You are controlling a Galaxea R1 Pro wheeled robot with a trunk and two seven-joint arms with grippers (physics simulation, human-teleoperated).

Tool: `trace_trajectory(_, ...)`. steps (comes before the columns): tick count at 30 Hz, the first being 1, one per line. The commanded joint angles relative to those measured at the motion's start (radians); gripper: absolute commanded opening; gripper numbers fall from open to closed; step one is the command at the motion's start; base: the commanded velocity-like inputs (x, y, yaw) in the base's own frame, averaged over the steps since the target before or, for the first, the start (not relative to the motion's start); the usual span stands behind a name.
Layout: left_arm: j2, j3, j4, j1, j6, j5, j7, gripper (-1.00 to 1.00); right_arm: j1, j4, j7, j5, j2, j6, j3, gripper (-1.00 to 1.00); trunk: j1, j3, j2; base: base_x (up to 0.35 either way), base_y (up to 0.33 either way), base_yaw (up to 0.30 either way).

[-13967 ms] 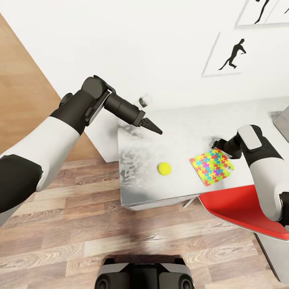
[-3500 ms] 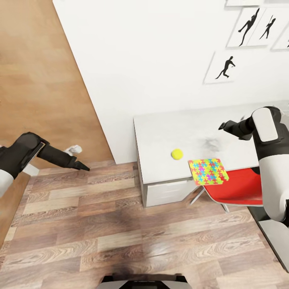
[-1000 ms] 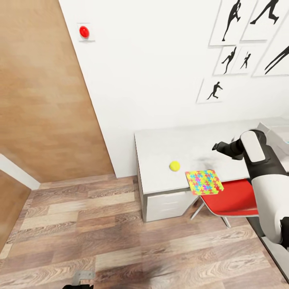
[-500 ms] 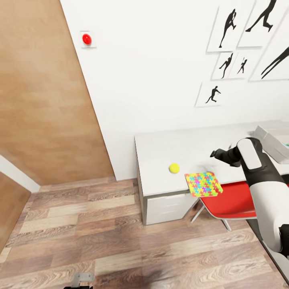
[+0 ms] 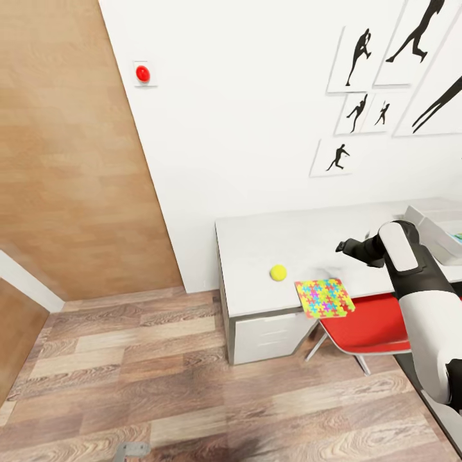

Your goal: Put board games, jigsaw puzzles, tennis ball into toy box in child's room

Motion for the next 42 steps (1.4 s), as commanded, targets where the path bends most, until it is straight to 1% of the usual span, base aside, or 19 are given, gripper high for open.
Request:
trace_trajectory(1,0.0,0.005,0.001,-0.001,-0.004,-0.006,0.002,1.0,-0.001,-0.001,-0.01,-0.01,0.0,0.002,0.0,1.0,0.001,0.0,-0.002,0.0,0.0,0.0)
trace_trajectory(15,0.0,0.005,0.001,0.001,-0.006,-0.004,0.002,1.0,0.002,0.001,-0.01,-0.01,-0.003,0.003,-0.002,1.0,0.001,0.023,-0.002,0.0,0.0,0.0)
trace_trajectory(19,0.0,0.005,0.001,0.001,-0.006,-0.004,0.002,1.0,0.016,0.002,-0.009,-0.01,-0.003,0.003,-0.002,1.0,0.001,0.03,-0.002,0.0,0.0,0.0)
trace_trajectory(28,0.001,0.005,0.001,0.001,-0.006,-0.003,0.002,1.0,0.027,0.003,0.001,-0.009,-0.005,0.001,-0.002,1.0,0.001,0.045,-0.002,0.0,0.0,0.0)
trace_trajectory(42,0.004,0.005,0.002,0.001,-0.006,-0.003,0.002,1.0,0.073,0.004,0.004,-0.009,-0.006,-0.009,-0.002,1.0,0.001,0.068,-0.002,0.0,0.0,0.0)
